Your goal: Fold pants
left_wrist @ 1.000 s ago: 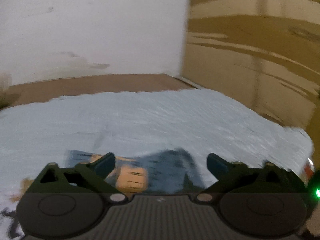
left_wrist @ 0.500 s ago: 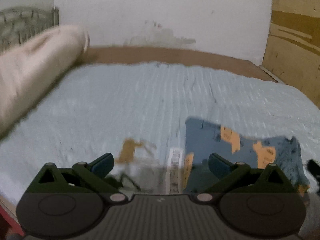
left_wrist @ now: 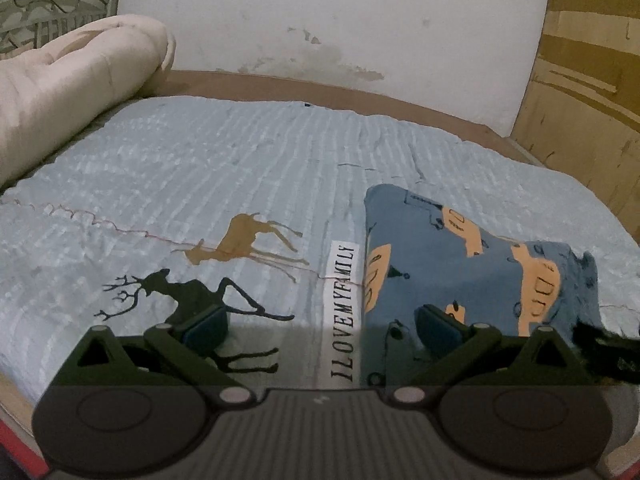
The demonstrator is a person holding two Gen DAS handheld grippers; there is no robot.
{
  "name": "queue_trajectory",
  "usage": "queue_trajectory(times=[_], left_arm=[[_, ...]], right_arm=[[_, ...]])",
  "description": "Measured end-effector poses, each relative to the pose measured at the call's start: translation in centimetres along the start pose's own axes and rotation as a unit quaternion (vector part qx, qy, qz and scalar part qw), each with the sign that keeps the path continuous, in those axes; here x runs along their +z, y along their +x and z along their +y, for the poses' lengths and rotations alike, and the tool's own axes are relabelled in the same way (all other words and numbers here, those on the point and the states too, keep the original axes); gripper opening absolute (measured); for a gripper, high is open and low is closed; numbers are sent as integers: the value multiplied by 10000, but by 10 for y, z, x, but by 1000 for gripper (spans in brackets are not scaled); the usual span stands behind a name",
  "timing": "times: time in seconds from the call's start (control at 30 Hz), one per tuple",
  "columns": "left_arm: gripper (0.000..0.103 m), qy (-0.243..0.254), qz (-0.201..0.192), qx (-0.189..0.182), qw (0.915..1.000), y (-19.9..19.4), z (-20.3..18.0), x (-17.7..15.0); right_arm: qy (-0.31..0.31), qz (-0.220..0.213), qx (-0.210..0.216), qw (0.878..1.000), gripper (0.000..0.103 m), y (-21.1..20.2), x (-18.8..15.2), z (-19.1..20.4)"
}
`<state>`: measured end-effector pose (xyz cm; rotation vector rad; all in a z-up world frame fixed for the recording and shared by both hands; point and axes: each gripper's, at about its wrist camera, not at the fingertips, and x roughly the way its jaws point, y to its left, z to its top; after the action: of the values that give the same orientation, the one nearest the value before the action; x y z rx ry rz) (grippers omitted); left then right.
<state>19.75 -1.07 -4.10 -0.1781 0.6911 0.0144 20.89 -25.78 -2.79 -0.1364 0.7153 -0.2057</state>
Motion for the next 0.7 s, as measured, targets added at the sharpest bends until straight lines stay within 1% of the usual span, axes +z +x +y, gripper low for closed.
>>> queue_trajectory(times=[0.13,0.23,0.33,0.4,0.47,0.53,0.6,0.63,0.7], left_arm=[[102,-8,-29,-79,10000,-2,1,-2],[102,19,-53,-127,9999,-4,3,-4],[102,29,-62,-132,9999,-5,5,-6],[102,52,-85,-112,9999,-4,6,-7],[102,51,-96,-117,9999,-3,6,-7],[102,86,-126,-105,9998,-3,5,-9],[102,130,-135,-95,9998,-3,5,-10],[102,145,-139,-96,9998,-3,6,-11],[102,152,-130,-106,9997,-3,7,-11]], right_arm=[[120,89,0,9999,102,-15,-13,-14],[91,28,-52,9999,102,-27,-24,-16],[218,-12,108,9997,102,-26,-32,-22],[404,-335,327,9981,102,-37,-30,-28],[410,-716,365,9959,102,-44,-24,-30],[241,-1059,520,9927,102,-45,-15,-29],[-64,-1404,759,9872,102,-35,-5,-26],[-192,-1441,776,9863,102,-26,-1,-24],[-401,-1350,596,9882,102,-3,7,-23]])
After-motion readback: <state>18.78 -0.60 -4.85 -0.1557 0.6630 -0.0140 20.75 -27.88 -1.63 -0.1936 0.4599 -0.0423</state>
